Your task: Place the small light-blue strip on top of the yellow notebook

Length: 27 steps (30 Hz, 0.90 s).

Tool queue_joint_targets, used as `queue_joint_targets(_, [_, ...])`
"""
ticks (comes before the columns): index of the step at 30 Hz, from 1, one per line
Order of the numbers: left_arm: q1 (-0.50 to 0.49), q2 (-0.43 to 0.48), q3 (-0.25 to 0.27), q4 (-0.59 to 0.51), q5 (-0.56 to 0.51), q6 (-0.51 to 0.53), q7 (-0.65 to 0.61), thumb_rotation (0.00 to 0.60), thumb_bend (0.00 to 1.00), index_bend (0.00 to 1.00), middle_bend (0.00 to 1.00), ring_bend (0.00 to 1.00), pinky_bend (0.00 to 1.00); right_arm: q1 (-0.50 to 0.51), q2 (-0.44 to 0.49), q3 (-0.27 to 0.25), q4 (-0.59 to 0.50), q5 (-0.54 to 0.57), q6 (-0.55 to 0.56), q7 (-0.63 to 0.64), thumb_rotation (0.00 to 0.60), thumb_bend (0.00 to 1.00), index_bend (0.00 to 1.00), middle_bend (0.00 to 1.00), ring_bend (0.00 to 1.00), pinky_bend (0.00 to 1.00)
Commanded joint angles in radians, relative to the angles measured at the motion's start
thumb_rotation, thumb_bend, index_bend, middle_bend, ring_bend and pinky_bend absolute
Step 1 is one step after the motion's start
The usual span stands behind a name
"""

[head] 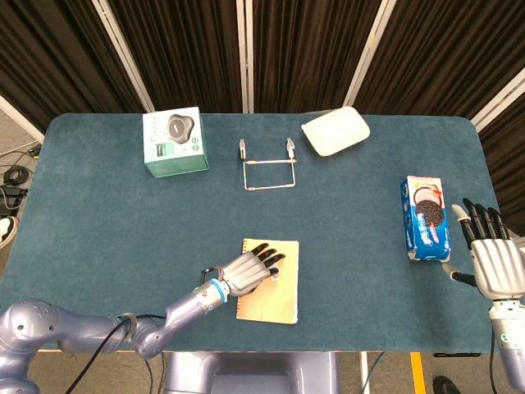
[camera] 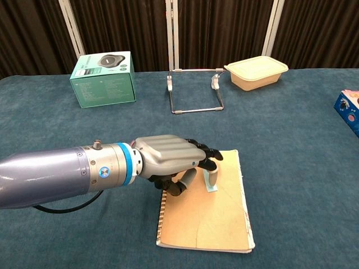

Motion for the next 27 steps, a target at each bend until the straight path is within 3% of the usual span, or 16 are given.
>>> queue_joint_targets(1, [0.005,0.005,0.007,-0.005,0.004,-0.001,-0.002,0.600,1.00,0.28,0.00,0.00,0.00,-0.001,0.000,0.001,-0.001,-0.001,0.000,0.000,0.600,0.00,0.00,0.00,0.00,0.00])
queue_joint_targets(27, [0.033,-0.004,0.020,0.011,0.011,-0.004,-0.021,0.600,1.00,0.29,0.00,0.00,0.00,-0.006,0.001,0.009,-0.002,-0.008,-0.001,0.004,0.600,0.00,0.00,0.00,0.00,0.00])
